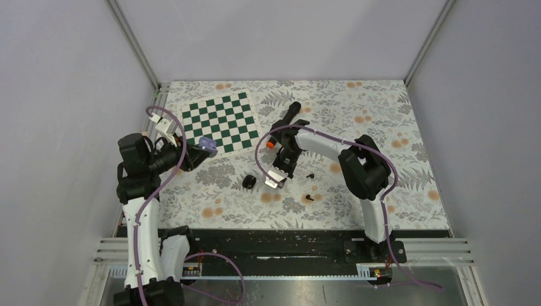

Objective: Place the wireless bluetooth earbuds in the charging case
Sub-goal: Pick up the earbud from the center of the board, then place the earbud in the charging case.

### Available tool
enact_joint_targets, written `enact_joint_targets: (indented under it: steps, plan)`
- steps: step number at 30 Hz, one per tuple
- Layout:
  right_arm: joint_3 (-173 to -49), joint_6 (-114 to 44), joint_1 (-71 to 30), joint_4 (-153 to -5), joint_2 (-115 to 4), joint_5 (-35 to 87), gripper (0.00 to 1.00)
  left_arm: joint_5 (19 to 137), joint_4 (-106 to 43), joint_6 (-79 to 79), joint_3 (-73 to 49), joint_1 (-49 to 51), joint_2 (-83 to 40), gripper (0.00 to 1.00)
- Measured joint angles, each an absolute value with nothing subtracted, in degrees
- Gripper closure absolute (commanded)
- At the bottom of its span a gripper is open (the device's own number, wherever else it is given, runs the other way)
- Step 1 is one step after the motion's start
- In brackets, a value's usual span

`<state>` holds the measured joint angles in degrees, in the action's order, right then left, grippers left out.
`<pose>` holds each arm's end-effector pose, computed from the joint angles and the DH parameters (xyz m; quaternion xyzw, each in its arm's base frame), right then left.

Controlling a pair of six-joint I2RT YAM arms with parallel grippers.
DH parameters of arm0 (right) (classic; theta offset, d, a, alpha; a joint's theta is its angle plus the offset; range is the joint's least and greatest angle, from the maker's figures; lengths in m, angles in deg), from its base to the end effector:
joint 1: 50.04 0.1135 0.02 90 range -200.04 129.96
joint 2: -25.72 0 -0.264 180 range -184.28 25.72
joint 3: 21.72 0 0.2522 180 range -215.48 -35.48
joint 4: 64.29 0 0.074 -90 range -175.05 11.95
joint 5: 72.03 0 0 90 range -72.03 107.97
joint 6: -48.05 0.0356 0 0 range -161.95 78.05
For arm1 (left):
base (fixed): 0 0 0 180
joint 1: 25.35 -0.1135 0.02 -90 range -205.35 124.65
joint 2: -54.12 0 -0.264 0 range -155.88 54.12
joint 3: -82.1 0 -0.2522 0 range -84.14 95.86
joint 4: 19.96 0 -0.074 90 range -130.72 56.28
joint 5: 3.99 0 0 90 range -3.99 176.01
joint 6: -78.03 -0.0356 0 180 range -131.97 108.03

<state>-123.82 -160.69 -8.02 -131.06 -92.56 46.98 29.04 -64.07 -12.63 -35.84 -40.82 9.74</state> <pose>0.2858 0.2807 0.1714 -0.9553 0.1463 0.1591 0.2018 0.1576 0.0126 0.3332 0.1528 0.7733 -0.3364 0.5153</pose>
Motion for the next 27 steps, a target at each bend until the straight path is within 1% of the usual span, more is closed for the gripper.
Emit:
enact_joint_targets:
  steps: [5,10,13,17,22,26,27]
  plan:
    - [-125.1,-160.7,-8.0,-131.3,-92.6,47.4,0.99,28.8,-63.8,-12.6,-35.8,-40.9,9.2,1.00]
    - [-126.2,-159.4,-8.0,-132.0,-92.1,47.5,1.00,27.5,-61.1,-12.3,-35.9,-40.9,6.8,1.00]
    - [-126.3,-154.0,-8.0,-133.8,-90.3,47.7,1.00,26.6,-58.1,-12.1,-35.9,-40.8,3.9,1.00]
    - [-130.6,-137.5,-8.0,-137.9,-86.0,49.5,1.00,25.5,-53.4,-12.1,-36.0,-38.6,0.7,1.00]
    - [-144.2,-105.5,-8.2,-139.0,-78.2,53.3,1.00,22.0,-43.1,-11.5,-36.7,-32.3,-4.3,1.00]
    - [-151.7,-82.8,-8.3,-137.5,-70.6,55.5,1.00,19.3,-35.1,-10.1,-36.7,-27.7,-9.5,1.00]
    - [-152.6,-79.6,-8.3,-137.1,-69.7,55.7,1.00,18.9,-34.1,-10.0,-36.7,-26.9,-10.2,1.00]
